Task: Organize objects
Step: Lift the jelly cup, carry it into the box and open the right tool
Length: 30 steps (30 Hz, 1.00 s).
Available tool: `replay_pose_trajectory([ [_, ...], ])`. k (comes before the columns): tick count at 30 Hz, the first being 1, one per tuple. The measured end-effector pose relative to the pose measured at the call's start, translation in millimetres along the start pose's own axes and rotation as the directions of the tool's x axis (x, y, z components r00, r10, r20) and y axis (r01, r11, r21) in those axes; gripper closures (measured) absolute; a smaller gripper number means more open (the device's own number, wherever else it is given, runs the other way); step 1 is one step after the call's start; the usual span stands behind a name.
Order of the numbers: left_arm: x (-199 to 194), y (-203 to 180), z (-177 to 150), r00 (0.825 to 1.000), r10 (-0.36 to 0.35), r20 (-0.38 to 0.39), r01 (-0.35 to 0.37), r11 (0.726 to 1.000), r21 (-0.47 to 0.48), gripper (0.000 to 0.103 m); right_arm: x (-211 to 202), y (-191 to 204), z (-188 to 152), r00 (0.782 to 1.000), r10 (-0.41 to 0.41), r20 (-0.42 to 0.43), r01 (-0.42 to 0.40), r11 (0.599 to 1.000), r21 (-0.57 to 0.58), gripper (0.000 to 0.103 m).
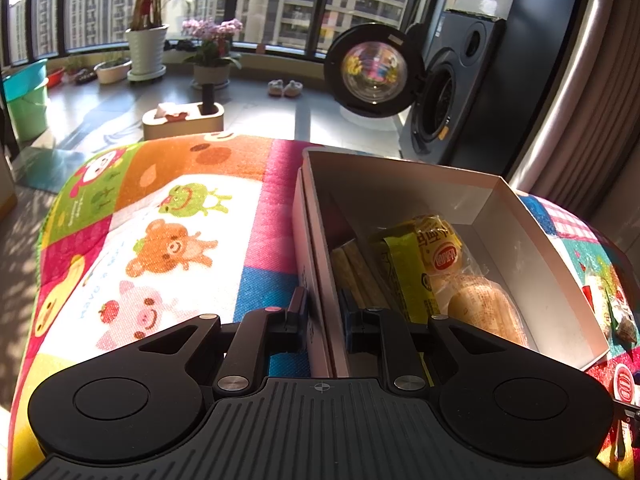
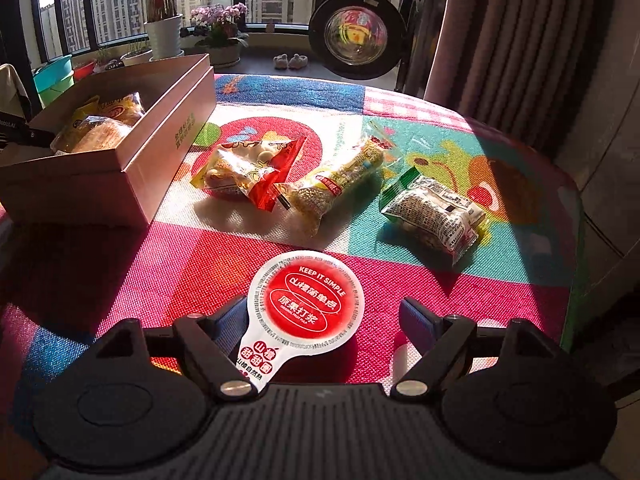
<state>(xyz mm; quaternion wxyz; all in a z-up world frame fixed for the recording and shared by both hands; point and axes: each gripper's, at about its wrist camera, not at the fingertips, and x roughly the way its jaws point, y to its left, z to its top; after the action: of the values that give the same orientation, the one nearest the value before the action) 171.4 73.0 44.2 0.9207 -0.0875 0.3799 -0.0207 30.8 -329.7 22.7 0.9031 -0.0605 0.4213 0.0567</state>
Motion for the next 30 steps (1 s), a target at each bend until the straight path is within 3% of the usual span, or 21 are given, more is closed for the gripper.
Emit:
replay_pose_trajectory([
  [6, -0.3, -0.1, -0.1, 1.000, 0.000, 0.000, 0.000, 1.000, 0.000, 0.084, -7.8, -8.7, -10.2, 0.998, -0.069, -0.006, 0.069, 0.998, 0.012, 0.015],
  [9, -0.3, -0.1, -0.1, 1.000, 0.000, 0.000, 0.000, 1.000, -0.001, 0.084, -11.7, -7.1, -9.0, 1.000, -0.005, -0.004, 0.005, 1.000, 0.024, 0.017],
  [12, -0.6, -0.6, -0.3, 1.000, 0.002, 0.000, -0.002, 1.000, 0.000, 0.084, -7.2, 3.8, -5.0, 1.000, 0.004, 0.011, -0.004, 1.000, -0.005, 0.019],
  [15, -1.0, -1.0, -0.5, 1.000, 0.002, 0.000, -0.002, 1.000, 0.000, 0.084, 0.5, 5.9, 0.5, 1.000, 0.014, 0.018, -0.014, 1.000, 0.001, 0.024],
  [17, -1.2, -1.9, -0.5, 1.000, 0.003, 0.000, -0.003, 1.000, 0.004, 0.084, 1.3, 5.4, 3.9, 1.000, 0.027, 0.015, -0.027, 0.999, 0.018, 0.041],
  [18, -1.2, -2.4, -0.4, 1.000, 0.005, 0.000, -0.005, 1.000, 0.006, 0.084, 0.3, 6.9, 4.9, 0.999, 0.034, 0.012, -0.034, 0.999, 0.019, 0.042],
  [25, -0.9, -3.1, 1.3, 1.000, 0.007, 0.001, -0.007, 1.000, 0.008, 0.084, -31.0, 39.7, 0.8, 0.985, 0.175, -0.004, -0.174, 0.983, -0.054, 0.042],
  [30, -0.8, -1.3, 0.5, 1.000, 0.002, 0.004, -0.002, 1.000, 0.001, 0.084, -72.5, 70.8, 17.2, 0.956, 0.283, 0.077, -0.270, 0.952, -0.144, 0.042],
])
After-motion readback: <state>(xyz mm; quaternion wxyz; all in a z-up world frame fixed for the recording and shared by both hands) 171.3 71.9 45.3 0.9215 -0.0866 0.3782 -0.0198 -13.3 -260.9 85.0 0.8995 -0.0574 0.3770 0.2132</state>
